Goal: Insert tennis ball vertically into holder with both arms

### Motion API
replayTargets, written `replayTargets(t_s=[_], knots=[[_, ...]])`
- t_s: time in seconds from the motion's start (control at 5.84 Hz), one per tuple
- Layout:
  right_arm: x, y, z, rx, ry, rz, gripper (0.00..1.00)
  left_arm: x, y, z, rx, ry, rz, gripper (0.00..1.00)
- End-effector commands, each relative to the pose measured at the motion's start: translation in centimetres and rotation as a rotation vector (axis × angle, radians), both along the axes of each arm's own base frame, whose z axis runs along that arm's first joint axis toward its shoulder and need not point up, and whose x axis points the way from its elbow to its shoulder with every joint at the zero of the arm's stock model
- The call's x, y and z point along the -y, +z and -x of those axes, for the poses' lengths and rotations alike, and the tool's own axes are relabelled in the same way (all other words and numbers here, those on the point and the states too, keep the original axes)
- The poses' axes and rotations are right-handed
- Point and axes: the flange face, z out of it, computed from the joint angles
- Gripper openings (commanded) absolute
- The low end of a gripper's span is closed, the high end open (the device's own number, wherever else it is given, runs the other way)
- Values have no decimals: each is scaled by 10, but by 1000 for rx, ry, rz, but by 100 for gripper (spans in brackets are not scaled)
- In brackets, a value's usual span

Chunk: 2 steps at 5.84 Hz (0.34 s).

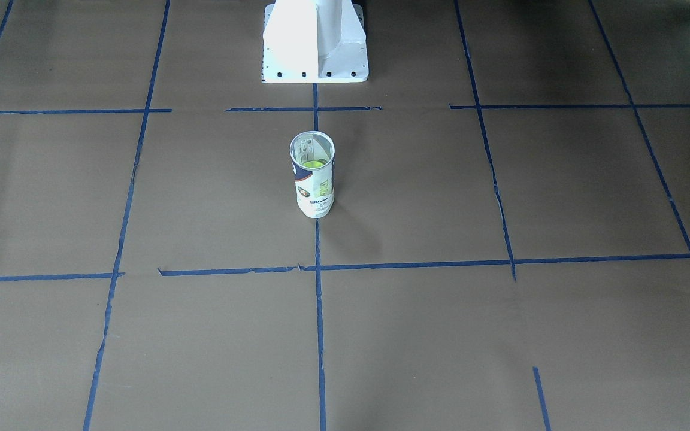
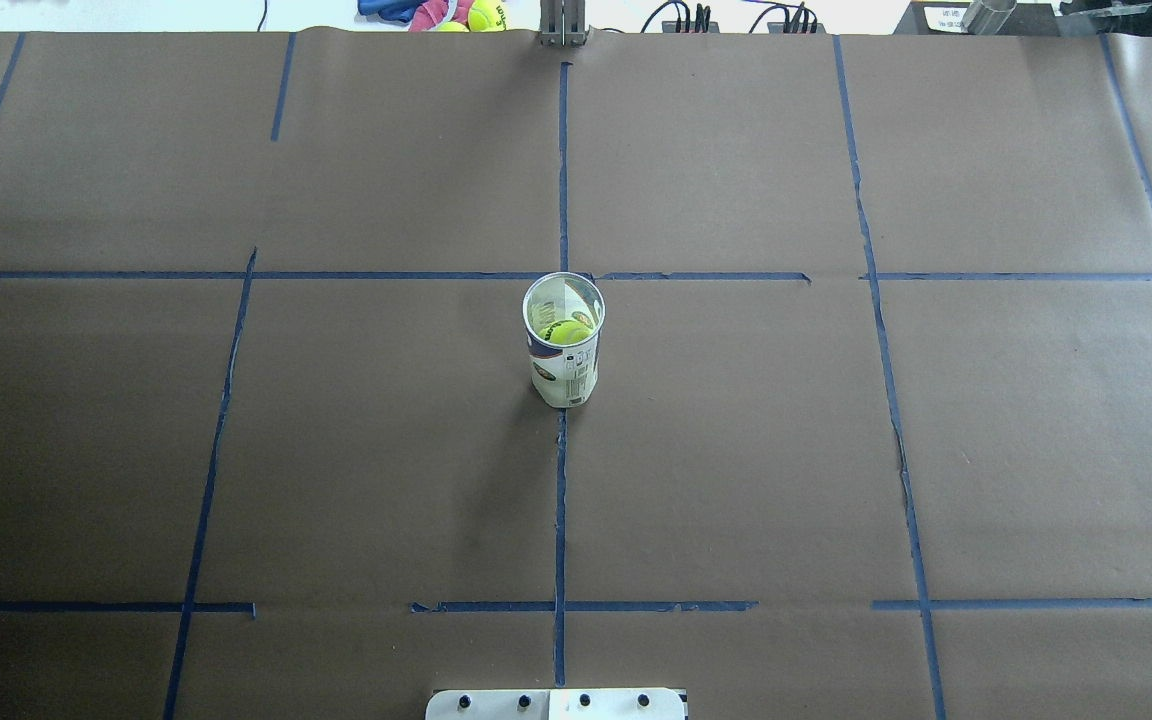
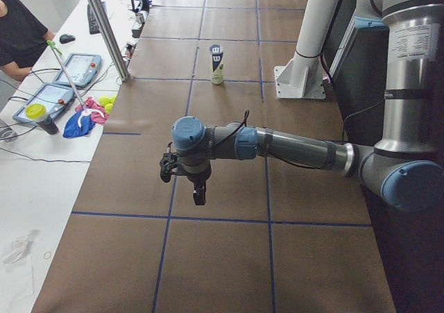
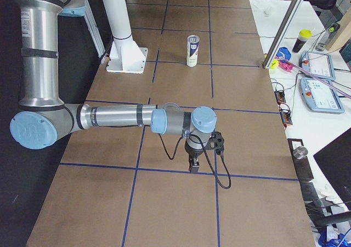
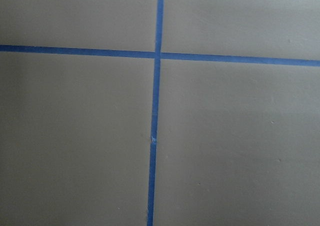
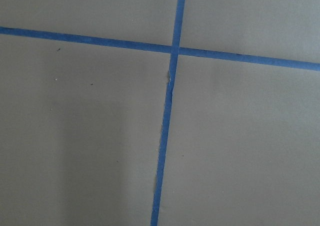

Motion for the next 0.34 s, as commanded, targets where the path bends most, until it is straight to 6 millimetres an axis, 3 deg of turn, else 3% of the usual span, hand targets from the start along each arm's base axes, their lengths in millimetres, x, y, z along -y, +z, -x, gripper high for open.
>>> replayTargets(t_s=[0.0,0.17], knots=[[0,-1,0,-1,0,-3,100,-1,-3,1,5,-1,-8,100],[0,0,0,-1,0,-1,100,-1,-3,1,5,-1,-8,100]])
